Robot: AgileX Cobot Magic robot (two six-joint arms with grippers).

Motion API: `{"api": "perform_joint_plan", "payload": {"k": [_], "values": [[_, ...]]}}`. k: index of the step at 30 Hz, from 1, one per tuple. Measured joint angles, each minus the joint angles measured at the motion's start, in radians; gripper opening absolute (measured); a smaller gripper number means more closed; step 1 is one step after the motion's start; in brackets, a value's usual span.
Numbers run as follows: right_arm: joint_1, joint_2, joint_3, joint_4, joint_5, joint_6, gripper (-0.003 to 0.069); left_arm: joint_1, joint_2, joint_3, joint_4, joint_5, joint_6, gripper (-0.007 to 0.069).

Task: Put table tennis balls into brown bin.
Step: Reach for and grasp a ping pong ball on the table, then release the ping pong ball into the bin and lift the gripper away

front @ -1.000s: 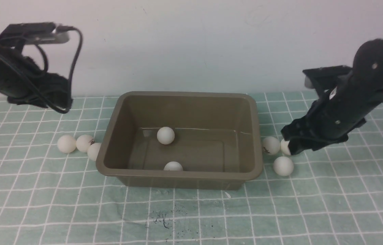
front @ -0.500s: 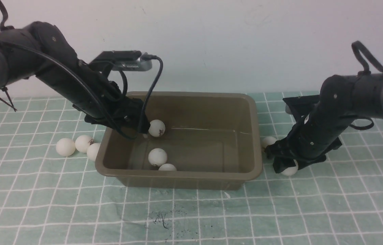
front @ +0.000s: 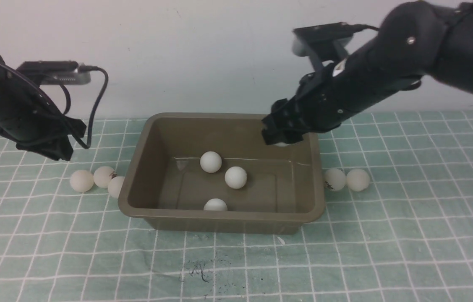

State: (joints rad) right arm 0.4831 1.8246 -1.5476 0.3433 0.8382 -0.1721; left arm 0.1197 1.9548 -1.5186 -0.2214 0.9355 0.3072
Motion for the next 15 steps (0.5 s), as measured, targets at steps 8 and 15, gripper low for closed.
{"api": "perform_joint_plan", "payload": {"k": [8,15], "values": [[-0.043,0.017,-0.093,-0.212,0.134,0.134,0.0593,-0.009,0.119,0.0,-0.007,-0.003,-0.001,0.0602],[-0.213,-0.01,-0.102,-0.302,0.258,0.186,0.0412,-0.009,0.137,0.0,-0.003,-0.006,-0.015,0.0239]]}}
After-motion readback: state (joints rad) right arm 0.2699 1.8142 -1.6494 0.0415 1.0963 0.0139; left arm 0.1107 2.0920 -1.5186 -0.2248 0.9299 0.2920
